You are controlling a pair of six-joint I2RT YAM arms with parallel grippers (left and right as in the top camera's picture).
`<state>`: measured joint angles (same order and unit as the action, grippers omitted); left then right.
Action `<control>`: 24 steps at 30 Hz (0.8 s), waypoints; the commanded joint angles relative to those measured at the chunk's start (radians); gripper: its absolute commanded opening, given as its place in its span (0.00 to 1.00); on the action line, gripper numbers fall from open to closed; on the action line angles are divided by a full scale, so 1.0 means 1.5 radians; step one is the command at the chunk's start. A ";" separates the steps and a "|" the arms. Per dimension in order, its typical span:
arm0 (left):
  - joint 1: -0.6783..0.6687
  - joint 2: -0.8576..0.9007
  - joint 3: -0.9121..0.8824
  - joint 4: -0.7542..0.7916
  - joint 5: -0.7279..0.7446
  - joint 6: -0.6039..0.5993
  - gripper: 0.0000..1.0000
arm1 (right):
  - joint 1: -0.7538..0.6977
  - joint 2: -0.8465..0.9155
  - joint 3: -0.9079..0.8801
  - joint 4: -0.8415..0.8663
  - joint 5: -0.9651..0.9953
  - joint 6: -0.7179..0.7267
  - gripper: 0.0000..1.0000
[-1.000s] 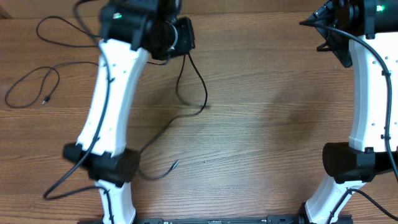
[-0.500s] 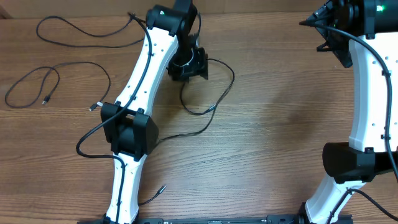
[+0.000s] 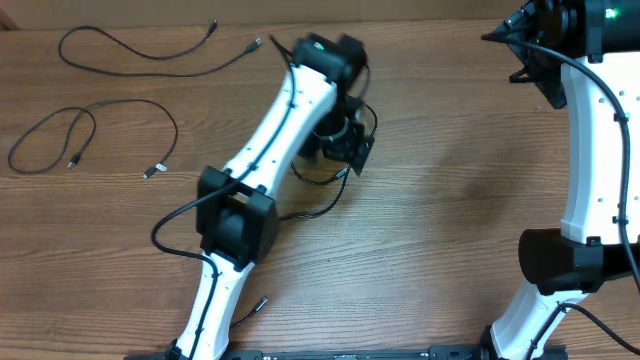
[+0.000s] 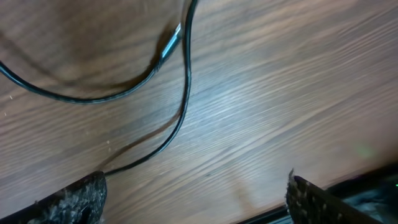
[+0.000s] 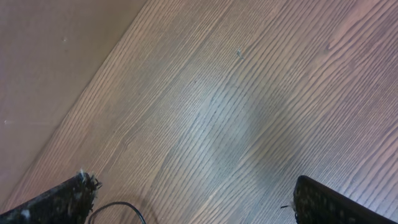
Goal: Untangle cables
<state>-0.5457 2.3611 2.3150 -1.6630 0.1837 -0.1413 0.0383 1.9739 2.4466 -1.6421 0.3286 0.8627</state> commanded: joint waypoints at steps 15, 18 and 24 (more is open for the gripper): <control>-0.036 0.004 -0.248 0.092 -0.105 0.079 0.70 | -0.002 0.000 0.006 0.001 0.009 -0.002 1.00; -0.051 0.004 -0.276 0.138 -0.105 0.085 0.65 | -0.002 0.000 0.006 0.001 0.010 -0.002 1.00; -0.084 0.004 -0.309 0.189 -0.145 0.100 0.49 | -0.002 0.000 0.006 0.001 0.009 -0.002 1.00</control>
<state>-0.6559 2.3615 1.8599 -1.4075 0.0048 0.0002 0.0383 1.9739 2.4466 -1.6421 0.3290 0.8627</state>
